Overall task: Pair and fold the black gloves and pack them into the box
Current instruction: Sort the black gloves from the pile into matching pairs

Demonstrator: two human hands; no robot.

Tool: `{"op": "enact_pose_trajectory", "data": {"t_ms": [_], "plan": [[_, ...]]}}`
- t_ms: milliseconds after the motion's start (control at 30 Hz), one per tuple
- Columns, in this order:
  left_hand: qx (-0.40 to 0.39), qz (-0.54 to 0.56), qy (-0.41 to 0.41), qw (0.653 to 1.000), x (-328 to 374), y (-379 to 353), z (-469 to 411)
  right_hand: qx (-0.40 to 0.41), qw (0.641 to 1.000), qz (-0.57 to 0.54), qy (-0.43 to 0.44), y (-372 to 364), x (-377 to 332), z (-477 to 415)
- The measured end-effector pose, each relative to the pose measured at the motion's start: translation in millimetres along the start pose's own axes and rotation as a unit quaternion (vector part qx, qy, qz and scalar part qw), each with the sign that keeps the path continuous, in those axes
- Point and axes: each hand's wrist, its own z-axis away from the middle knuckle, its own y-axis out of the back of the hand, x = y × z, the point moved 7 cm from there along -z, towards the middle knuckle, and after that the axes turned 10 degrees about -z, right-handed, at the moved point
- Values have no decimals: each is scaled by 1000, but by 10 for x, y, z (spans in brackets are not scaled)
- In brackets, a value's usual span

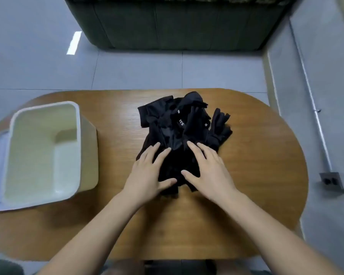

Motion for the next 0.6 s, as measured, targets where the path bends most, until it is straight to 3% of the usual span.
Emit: {"op": "enact_pose_trajectory", "data": {"t_ms": [233,367,600], "plan": [[111,27,-20,993,-133,-470,-185,116,984,-119,60,-290,353,-137],[177,28,-24,984,-203,-596,-220,186,956,-223,40,-271,626,-135],[218,43,-45,974,-213,-649,-176,289,903,-291,129,-74,755,169]]}}
